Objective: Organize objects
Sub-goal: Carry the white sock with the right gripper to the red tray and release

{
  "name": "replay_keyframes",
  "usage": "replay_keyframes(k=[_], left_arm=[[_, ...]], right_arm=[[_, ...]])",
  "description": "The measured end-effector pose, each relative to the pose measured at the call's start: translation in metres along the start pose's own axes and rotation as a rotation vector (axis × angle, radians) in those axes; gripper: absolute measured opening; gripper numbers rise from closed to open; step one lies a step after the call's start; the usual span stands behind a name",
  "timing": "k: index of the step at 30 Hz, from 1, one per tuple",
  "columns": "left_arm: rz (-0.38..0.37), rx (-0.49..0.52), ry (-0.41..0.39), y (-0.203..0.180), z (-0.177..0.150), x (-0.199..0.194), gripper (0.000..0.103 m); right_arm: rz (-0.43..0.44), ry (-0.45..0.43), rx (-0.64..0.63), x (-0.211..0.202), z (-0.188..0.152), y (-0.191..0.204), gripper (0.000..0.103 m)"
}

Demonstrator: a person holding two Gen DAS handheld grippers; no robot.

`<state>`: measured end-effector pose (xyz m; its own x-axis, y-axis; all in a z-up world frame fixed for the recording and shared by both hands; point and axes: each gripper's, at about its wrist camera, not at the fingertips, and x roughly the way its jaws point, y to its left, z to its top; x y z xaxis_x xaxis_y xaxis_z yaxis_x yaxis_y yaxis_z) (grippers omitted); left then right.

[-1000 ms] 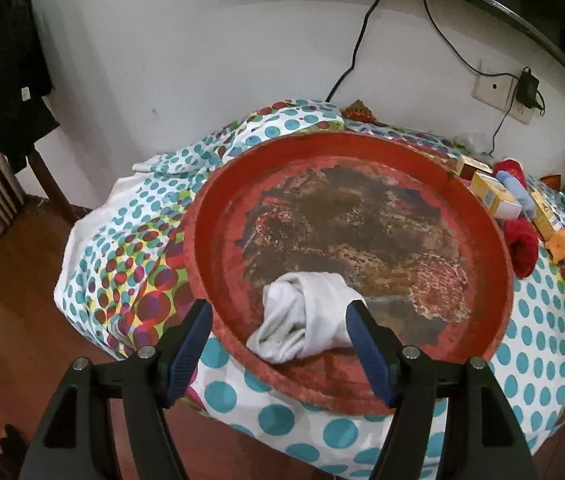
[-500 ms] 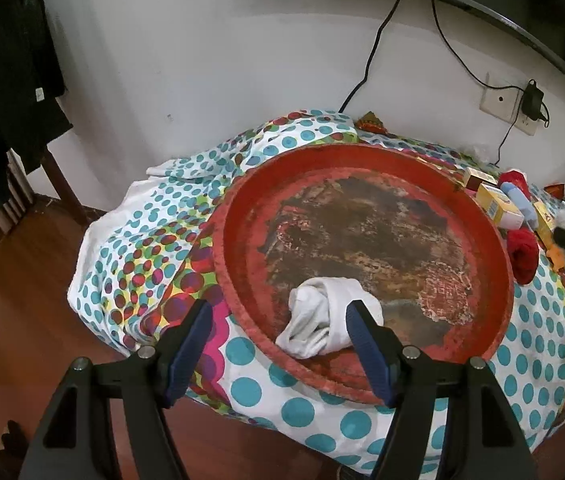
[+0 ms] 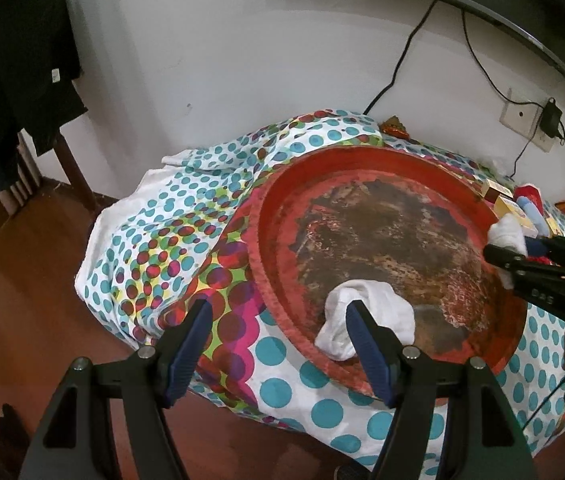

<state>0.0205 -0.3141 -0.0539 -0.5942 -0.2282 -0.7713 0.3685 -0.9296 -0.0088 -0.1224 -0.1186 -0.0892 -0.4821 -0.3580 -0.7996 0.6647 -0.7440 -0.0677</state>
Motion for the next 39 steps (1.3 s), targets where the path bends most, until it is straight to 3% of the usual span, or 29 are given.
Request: replay_keyframes(k=[9,18,23,39], left_arm=[[0.004,-0.002,0.006,0.002,-0.001,0.003,0.071],[0.002,0.017,0.023,-0.004,-0.003,0.009,0.071],[-0.007,0.027,0.02,-0.008,-0.004,0.007,0.071],[-0.029,0.078,0.015,-0.029,-0.006,0.0,0.071]], right_arm=[[-0.008,0.055,0.012,0.028,0.009,-0.003,0.041],[-0.025,0.045,0.007,0.031,0.011,-0.001,0.047],[-0.024,0.02,0.021,0.022,0.009,-0.004,0.066],[0.003,-0.057,0.031,-0.029,0.0,-0.006,0.075]])
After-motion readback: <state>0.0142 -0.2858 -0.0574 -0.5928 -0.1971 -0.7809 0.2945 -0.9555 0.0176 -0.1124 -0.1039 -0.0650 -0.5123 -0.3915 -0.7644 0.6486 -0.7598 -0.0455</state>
